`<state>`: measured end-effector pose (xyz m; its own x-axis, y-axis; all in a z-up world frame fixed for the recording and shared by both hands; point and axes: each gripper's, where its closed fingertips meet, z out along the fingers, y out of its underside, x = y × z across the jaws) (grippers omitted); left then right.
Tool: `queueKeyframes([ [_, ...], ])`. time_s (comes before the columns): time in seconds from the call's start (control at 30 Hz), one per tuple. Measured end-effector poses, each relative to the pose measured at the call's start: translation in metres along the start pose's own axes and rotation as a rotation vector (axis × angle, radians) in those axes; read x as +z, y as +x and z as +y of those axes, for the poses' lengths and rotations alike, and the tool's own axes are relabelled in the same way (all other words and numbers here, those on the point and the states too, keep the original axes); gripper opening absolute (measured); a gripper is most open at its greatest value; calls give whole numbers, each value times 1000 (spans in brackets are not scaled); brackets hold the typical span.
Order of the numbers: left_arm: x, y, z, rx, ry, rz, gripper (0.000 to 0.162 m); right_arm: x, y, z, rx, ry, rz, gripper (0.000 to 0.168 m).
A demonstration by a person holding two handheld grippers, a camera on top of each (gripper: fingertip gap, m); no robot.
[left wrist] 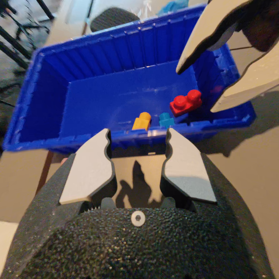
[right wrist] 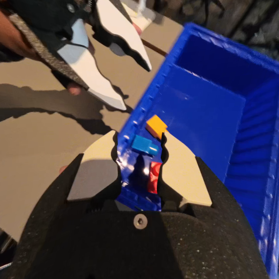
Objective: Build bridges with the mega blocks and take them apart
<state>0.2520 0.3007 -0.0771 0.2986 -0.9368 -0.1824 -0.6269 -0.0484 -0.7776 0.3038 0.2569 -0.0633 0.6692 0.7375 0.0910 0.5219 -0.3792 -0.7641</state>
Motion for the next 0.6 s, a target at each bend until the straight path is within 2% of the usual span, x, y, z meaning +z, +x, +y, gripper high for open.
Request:
queueKeyframes([
  [0.03,-20,-2,7,-9,27,-30,68,0,-17,-11,-45,23,-34,56],
  [0.13,-93,-20,45,-65,55,-159,68,6,-77,-38,-191,80,-147,54],
  [0.2,-153,-39,85,-125,30,-267,66,17,-123,-45,-283,88,-241,52],
  [0.33,-298,-83,193,-290,-79,-538,63,51,-205,-32,-408,47,-442,52],
  [0.43,-415,-111,288,-389,-212,-766,61,76,-240,-15,-418,8,-549,52],
  [0.5,-472,-116,349,-469,-290,-801,64,87,-255,-6,-402,-15,-606,52],
  [0.6,-505,-110,419,-538,-357,-698,69,98,-266,1,-388,-41,-648,52],
])
